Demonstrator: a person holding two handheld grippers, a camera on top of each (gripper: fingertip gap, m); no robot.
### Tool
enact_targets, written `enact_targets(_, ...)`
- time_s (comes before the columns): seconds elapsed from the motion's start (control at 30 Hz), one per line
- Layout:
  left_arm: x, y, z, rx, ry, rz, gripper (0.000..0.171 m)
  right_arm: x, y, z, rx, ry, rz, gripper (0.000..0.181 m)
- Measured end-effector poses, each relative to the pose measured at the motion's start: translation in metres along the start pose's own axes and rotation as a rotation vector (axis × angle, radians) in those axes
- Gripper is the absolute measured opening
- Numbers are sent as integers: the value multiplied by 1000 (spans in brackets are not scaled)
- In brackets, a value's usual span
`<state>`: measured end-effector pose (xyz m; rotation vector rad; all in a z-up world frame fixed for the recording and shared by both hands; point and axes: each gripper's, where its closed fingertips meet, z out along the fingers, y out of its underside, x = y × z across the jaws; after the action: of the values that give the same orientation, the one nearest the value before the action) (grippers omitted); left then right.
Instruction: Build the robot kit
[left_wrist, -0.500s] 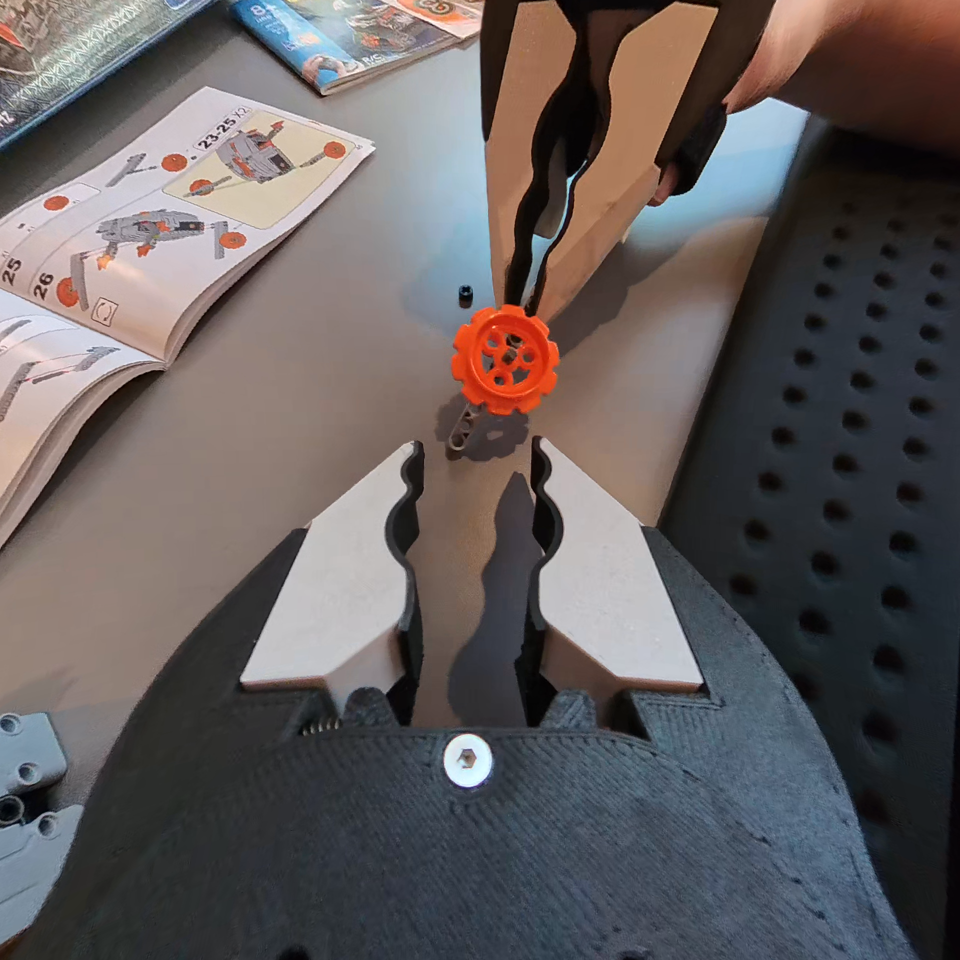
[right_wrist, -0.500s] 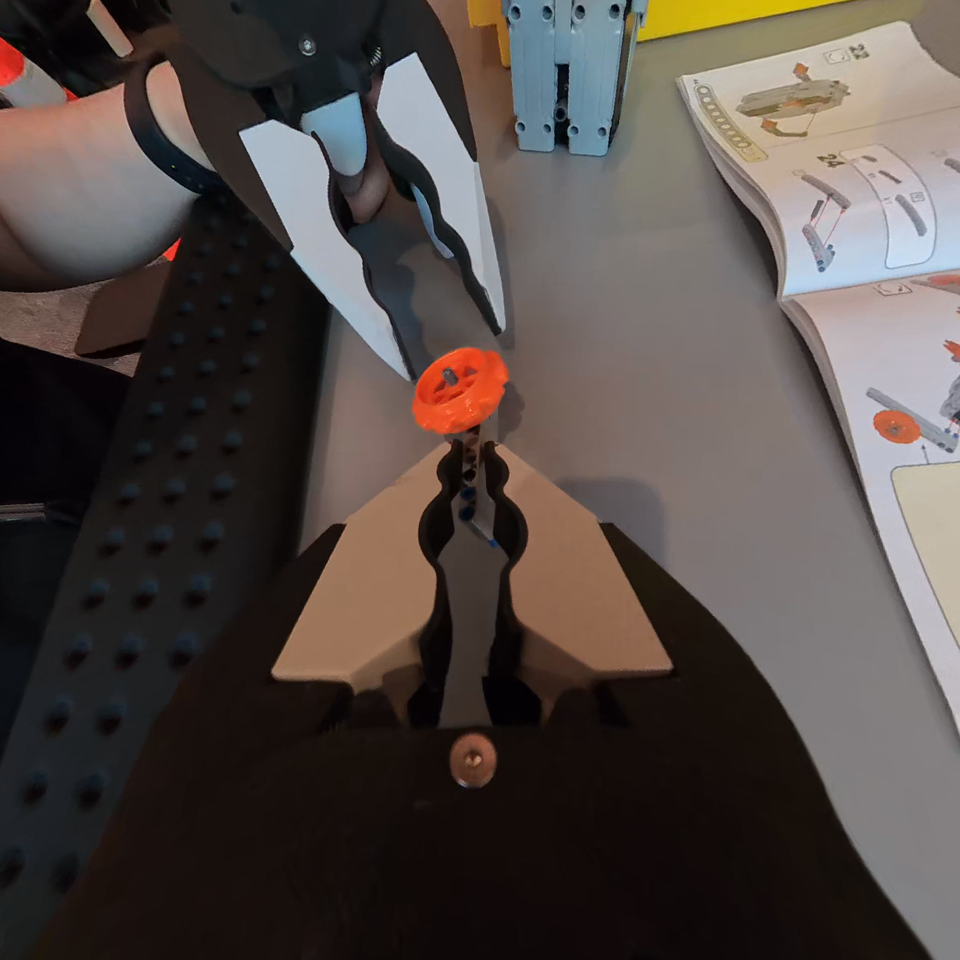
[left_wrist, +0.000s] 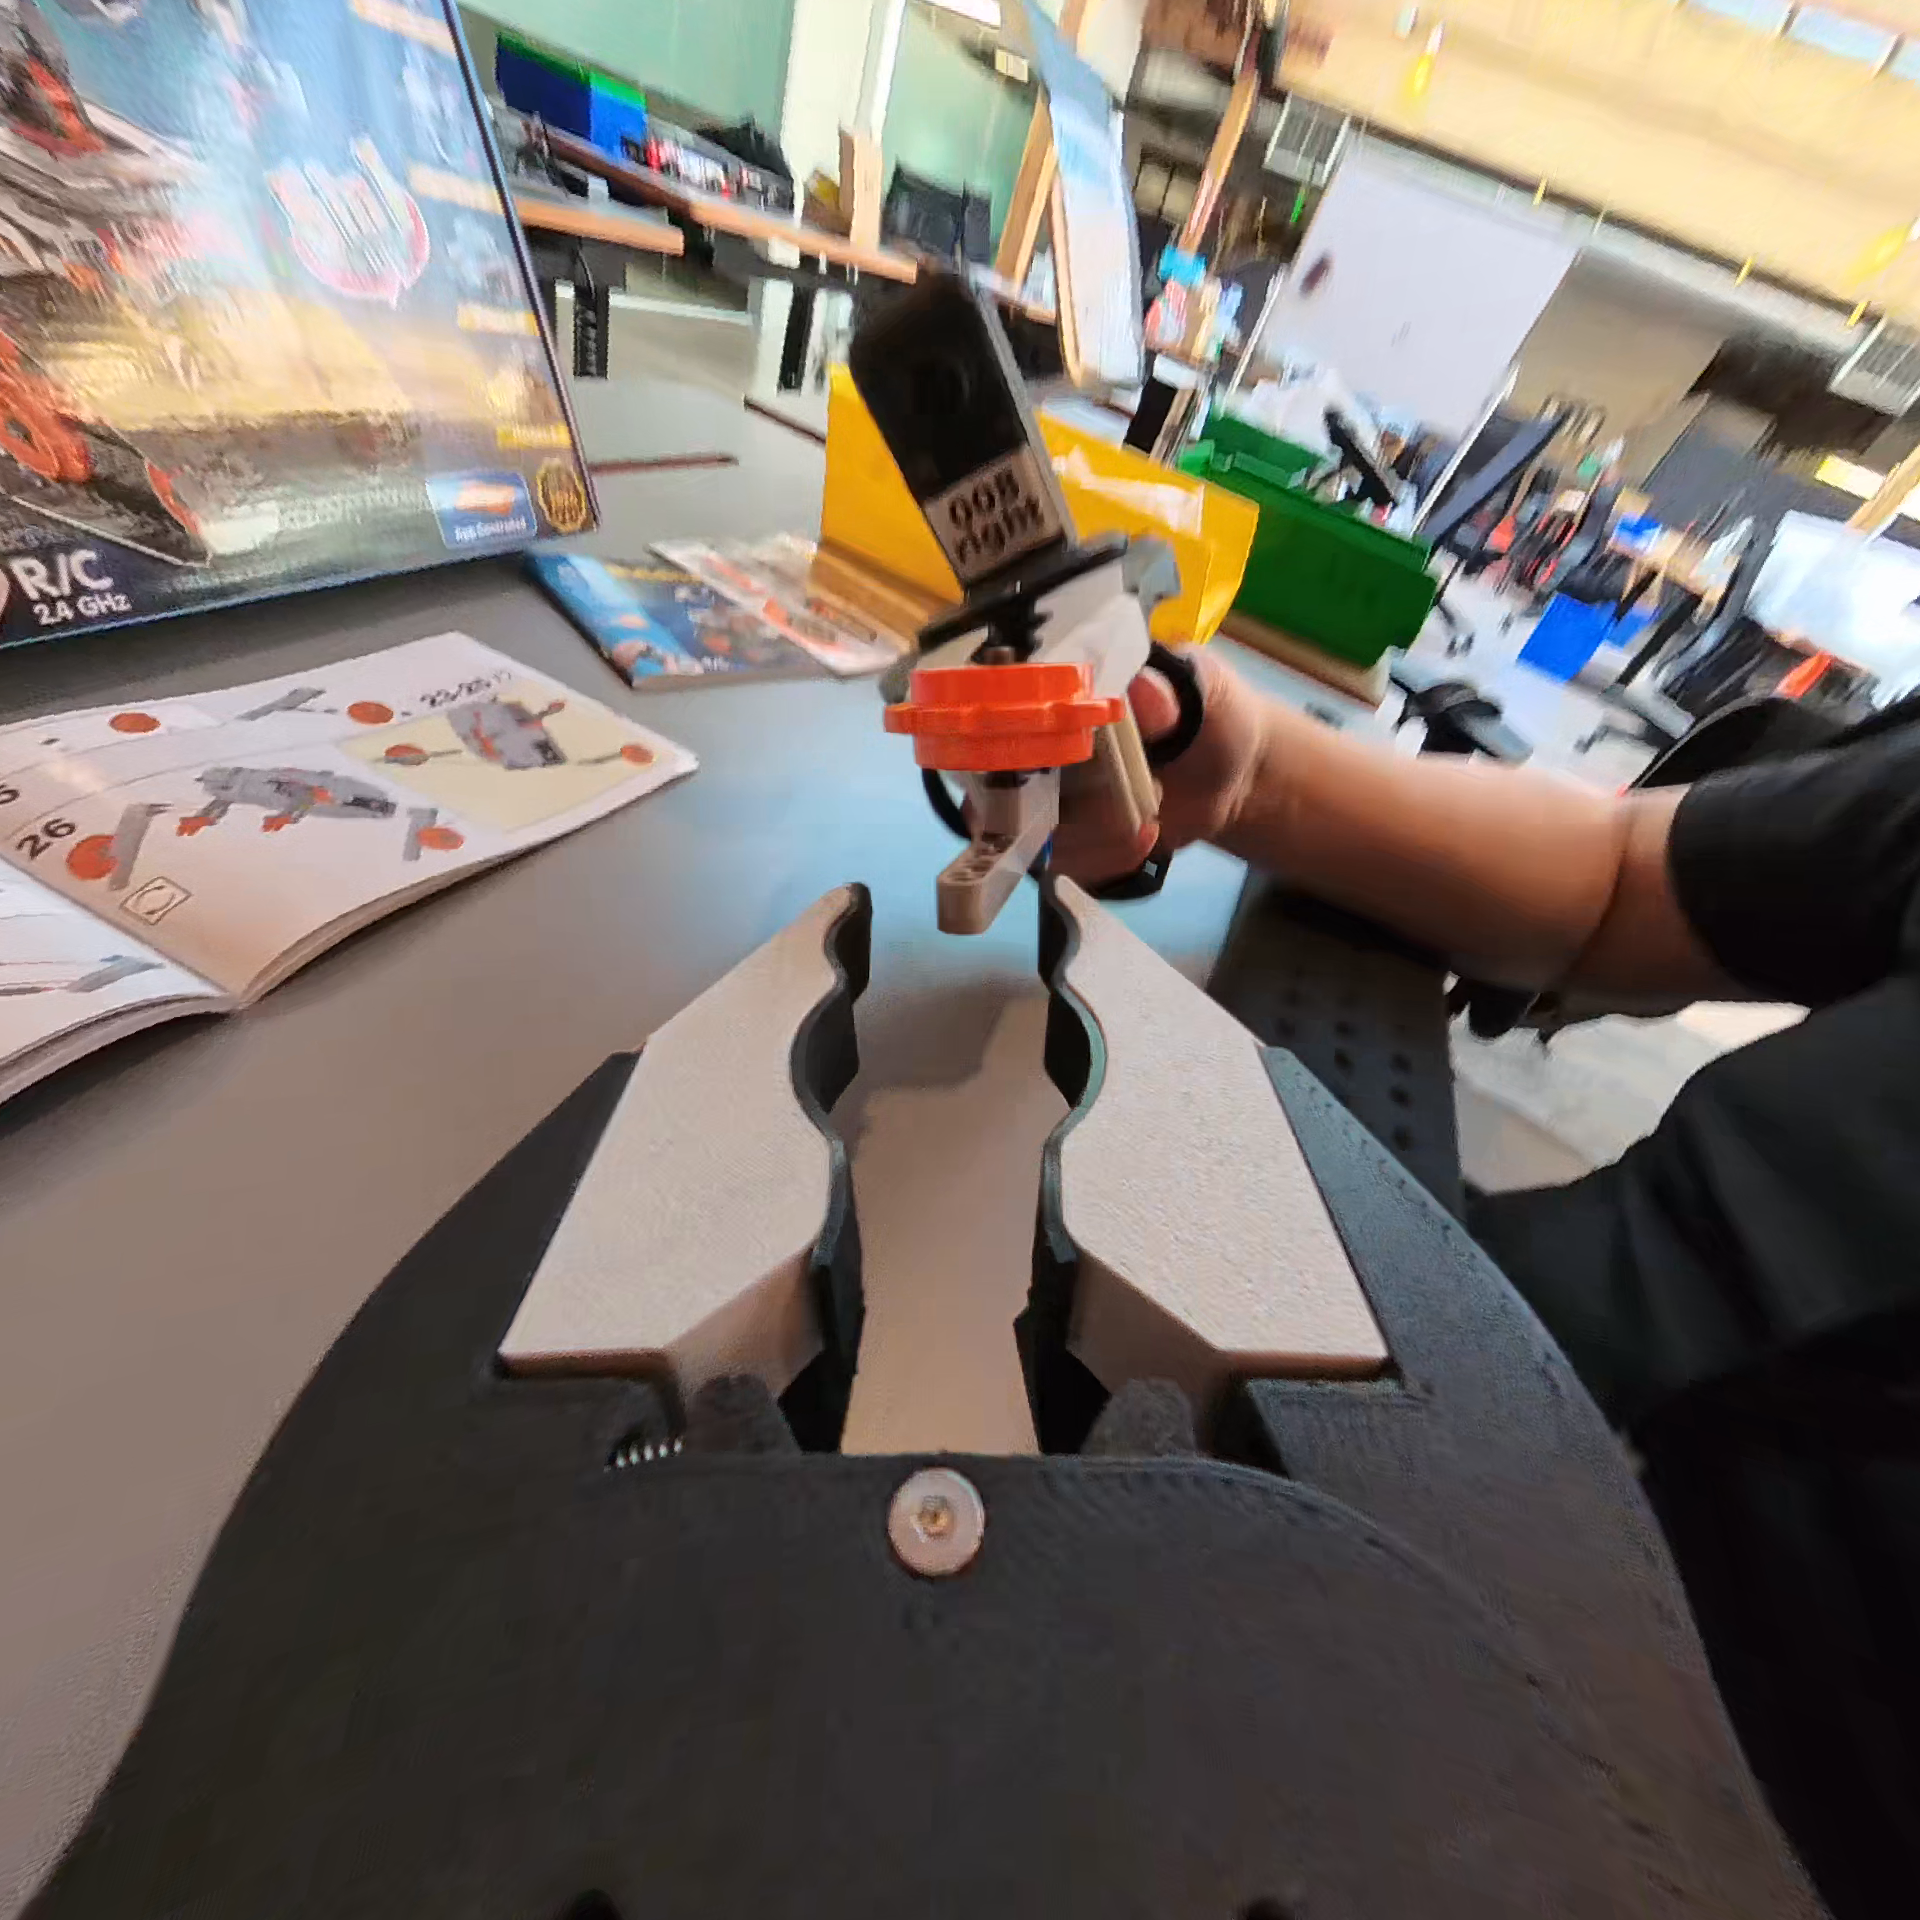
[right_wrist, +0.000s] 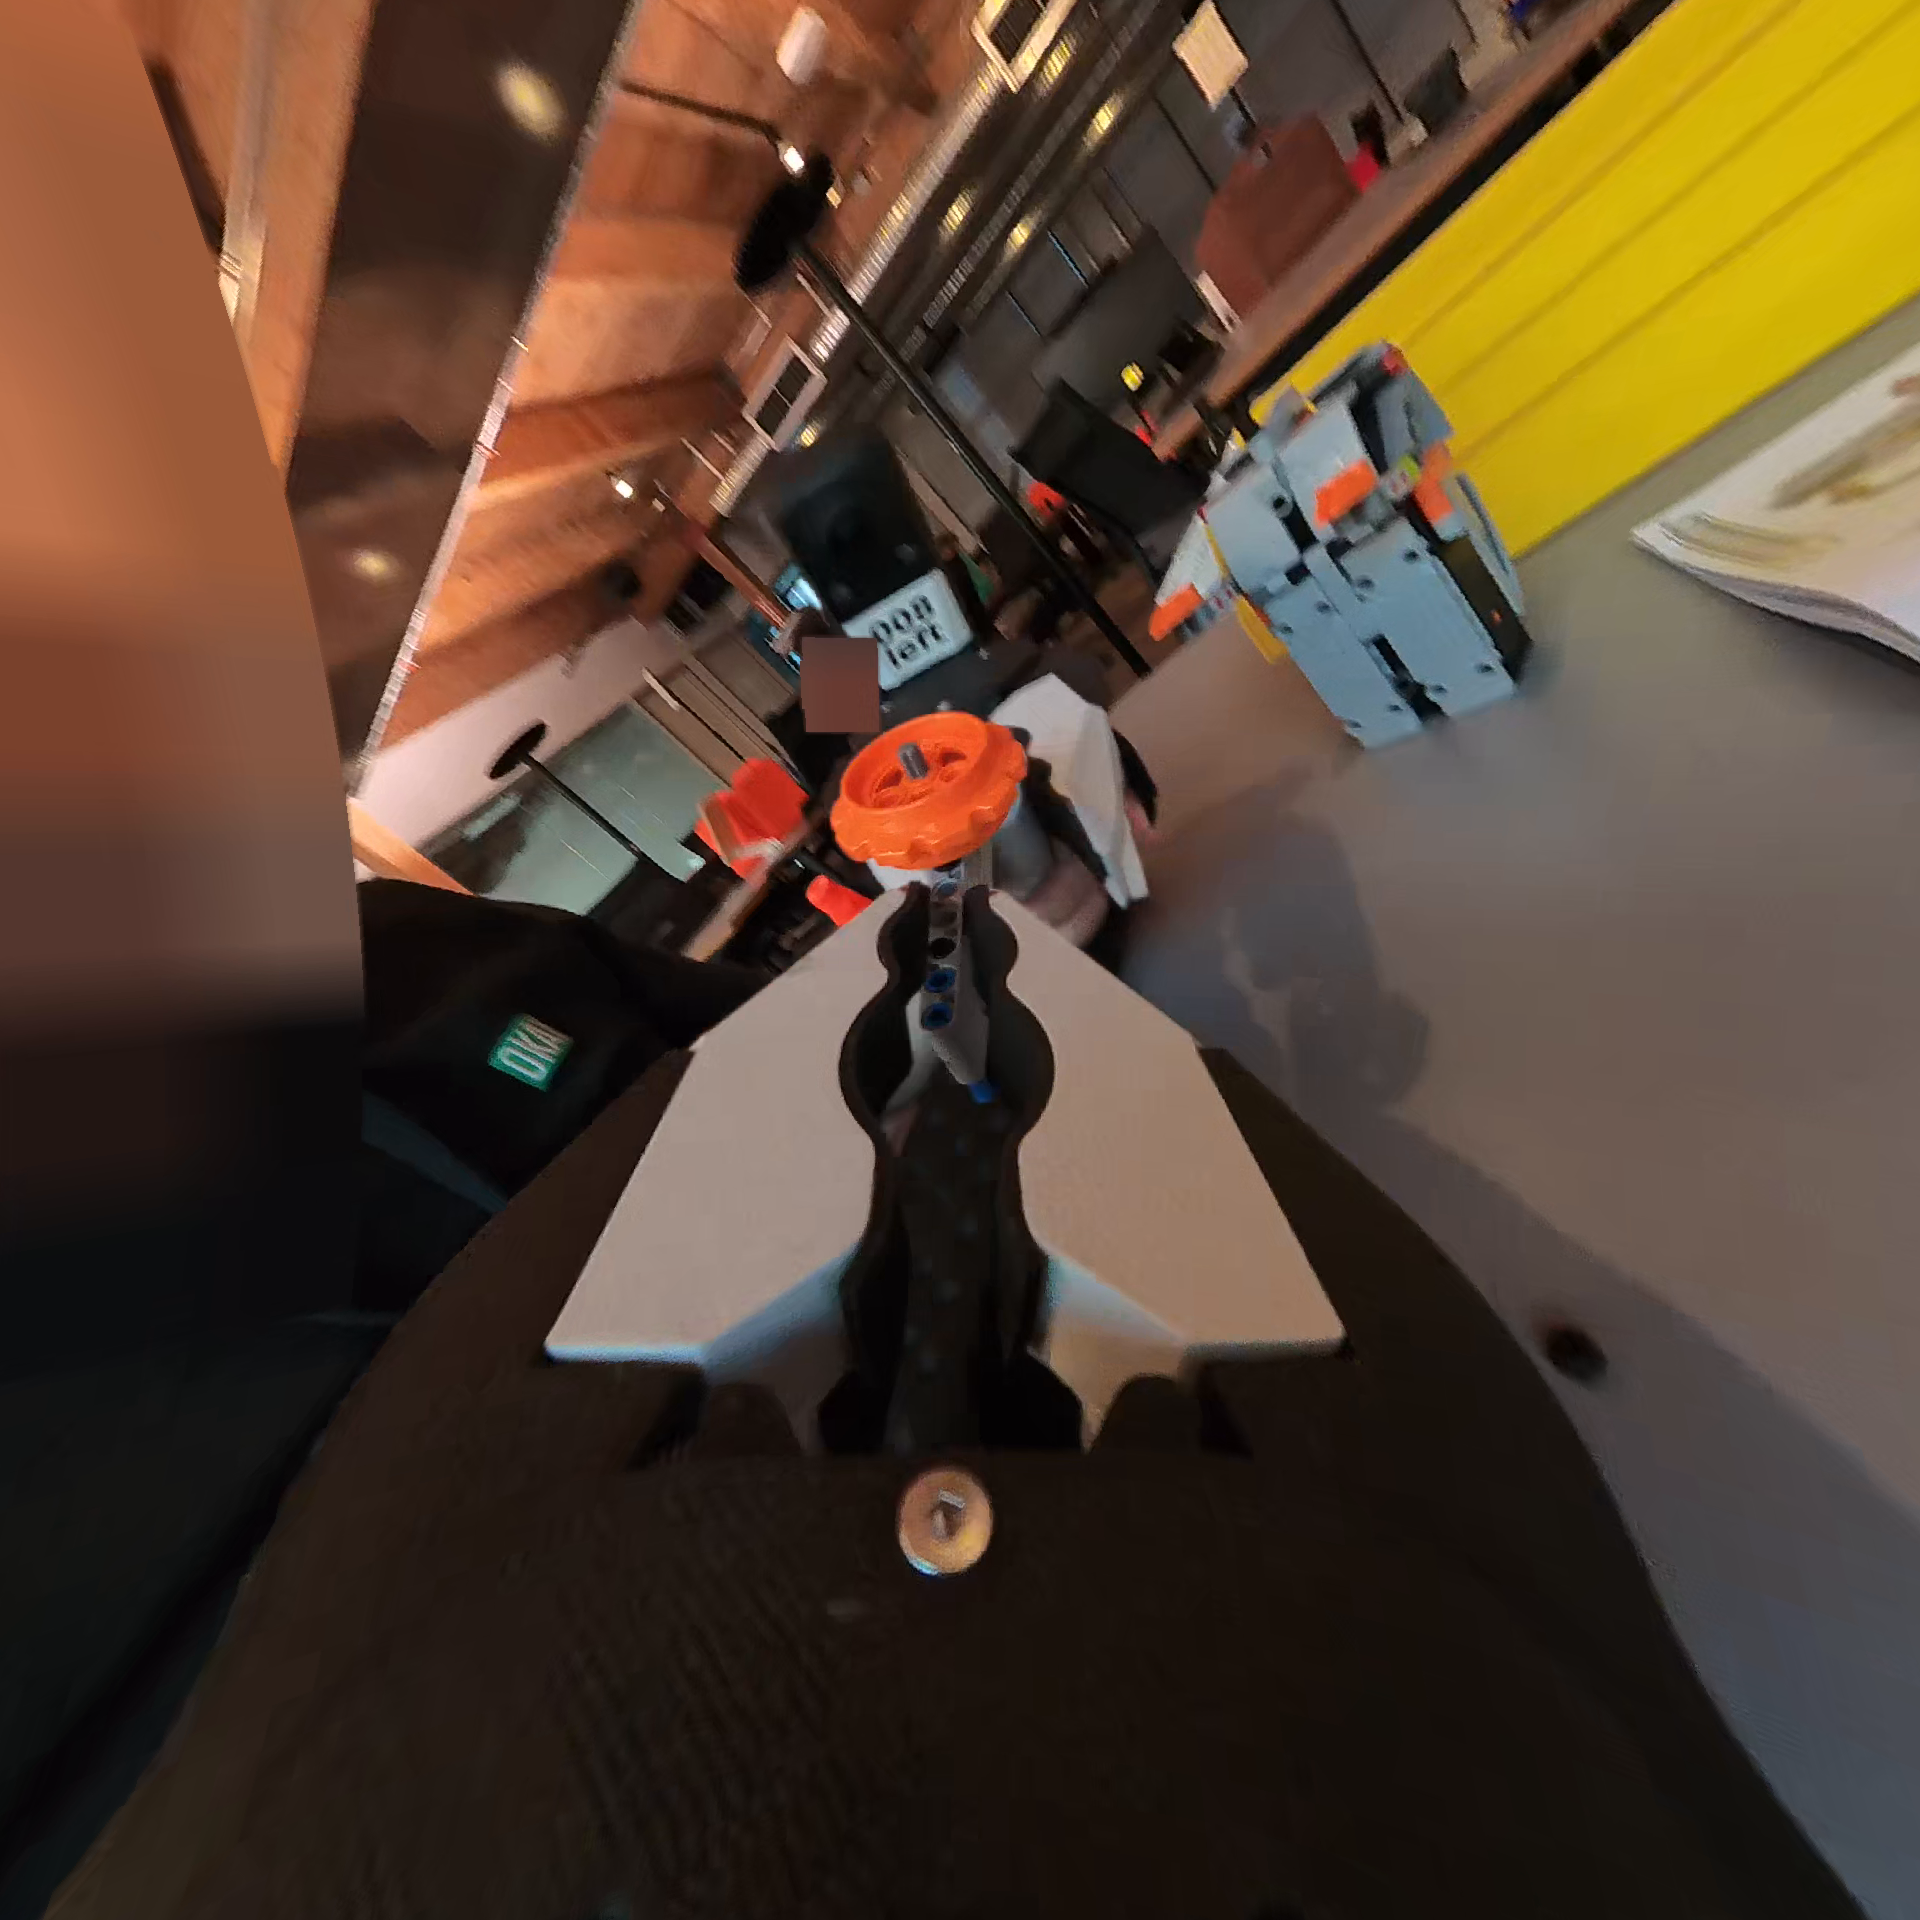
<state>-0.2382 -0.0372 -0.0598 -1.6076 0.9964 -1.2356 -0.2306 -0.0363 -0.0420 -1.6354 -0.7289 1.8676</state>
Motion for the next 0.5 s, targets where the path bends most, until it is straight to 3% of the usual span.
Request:
enact_targets(0.1, 6, -30, 1, 169, 58, -74, 22, -11, -17, 3, 114, -63, -2, 6)
enact_targets(0.17, 10, -51, -2, 272, 100, -83, 5, -14, -26, 4, 165, -82, -20, 5)
enact_targets(0.3, 5, -64, 7, 284, 151, -135, 5, -14, -37, -4, 214, -64, -63, 5)
enact_targets(0.5, 3, -65, 17, 299, 203, -209, 5, -8, -30, -9, 158, -6, -110, 5)
